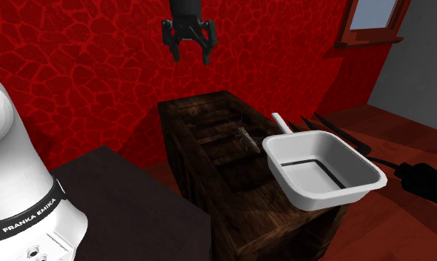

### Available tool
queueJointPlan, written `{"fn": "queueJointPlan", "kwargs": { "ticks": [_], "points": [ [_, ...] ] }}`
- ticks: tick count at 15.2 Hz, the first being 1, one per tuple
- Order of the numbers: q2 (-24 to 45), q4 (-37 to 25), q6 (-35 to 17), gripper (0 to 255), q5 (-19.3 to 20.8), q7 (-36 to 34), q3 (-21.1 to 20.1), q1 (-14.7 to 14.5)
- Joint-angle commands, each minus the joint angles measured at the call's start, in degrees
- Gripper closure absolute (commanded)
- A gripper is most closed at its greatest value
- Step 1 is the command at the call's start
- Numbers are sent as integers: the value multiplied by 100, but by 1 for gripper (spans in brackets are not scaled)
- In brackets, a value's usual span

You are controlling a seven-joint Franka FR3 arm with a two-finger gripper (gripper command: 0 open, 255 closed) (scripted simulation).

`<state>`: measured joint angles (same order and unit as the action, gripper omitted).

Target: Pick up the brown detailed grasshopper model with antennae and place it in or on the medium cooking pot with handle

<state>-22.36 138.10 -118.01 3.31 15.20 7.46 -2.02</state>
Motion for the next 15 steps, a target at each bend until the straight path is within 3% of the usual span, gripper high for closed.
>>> {"fn": "queueJointPlan", "kwargs": {
  "ticks": [1, 8, 15],
  "points": [
    [471, -137, -283, 0, -14, 253, 92, -33],
    [2102, -824, -1018, 0, -207, 1160, 303, -80],
    [3756, -1855, -1428, 0, -477, 1997, 260, 27]
  ]
}}
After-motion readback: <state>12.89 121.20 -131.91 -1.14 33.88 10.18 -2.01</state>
